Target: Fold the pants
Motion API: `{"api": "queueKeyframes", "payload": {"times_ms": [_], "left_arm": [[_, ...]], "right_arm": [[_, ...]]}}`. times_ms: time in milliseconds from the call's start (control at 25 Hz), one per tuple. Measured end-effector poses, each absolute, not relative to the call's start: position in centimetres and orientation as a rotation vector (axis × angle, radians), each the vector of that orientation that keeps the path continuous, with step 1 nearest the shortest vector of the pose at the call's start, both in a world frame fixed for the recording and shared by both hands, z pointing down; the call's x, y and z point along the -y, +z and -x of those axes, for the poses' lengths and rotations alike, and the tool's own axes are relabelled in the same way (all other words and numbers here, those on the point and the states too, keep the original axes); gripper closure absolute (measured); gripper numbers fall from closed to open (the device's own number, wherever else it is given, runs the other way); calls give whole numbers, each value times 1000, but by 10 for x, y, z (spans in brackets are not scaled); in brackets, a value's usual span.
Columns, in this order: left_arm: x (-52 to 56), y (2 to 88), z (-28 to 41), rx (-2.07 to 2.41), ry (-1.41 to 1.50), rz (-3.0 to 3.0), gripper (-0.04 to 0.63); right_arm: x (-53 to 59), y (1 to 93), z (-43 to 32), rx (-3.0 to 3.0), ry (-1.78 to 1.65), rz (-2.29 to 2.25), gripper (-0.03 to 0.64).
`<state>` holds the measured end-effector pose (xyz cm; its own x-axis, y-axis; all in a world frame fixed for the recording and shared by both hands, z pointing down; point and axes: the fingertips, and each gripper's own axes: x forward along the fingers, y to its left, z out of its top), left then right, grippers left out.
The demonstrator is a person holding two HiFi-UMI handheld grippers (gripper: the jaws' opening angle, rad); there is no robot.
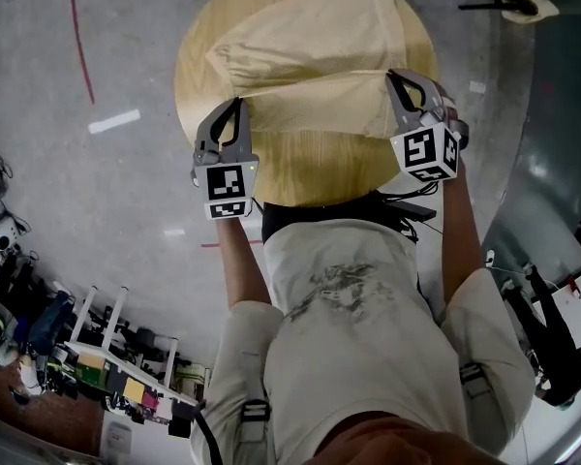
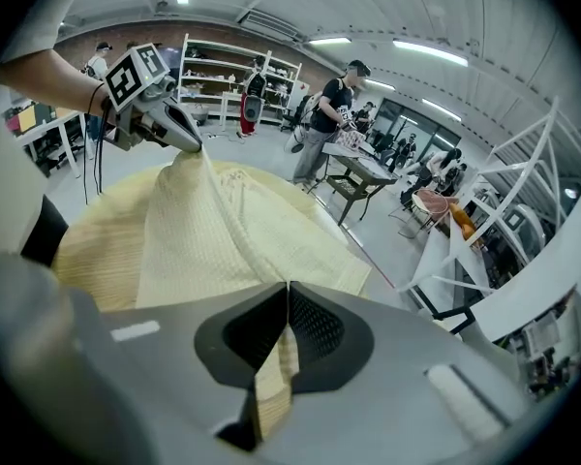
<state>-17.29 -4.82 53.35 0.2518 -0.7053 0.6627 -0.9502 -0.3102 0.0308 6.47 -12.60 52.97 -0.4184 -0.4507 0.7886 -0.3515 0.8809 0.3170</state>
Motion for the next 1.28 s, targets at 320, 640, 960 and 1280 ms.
{"api": "queueKeyframes", "payload": {"times_ms": [320, 640, 960, 1280], "left_arm": [[64, 537, 180, 1530, 769, -2085, 583], [74, 543, 187, 1546, 768, -2072, 583], [94, 547, 193, 1575, 765, -2054, 583], [114, 555, 200, 1610, 781, -2032, 583]], "right_arm": [[156, 528, -53, 2053, -173, -572, 601], [179, 530, -41, 2057, -217, -569, 601], [208, 531, -32, 2061, -259, -559, 601], [235, 540, -21, 2067, -299, -539, 601]]}}
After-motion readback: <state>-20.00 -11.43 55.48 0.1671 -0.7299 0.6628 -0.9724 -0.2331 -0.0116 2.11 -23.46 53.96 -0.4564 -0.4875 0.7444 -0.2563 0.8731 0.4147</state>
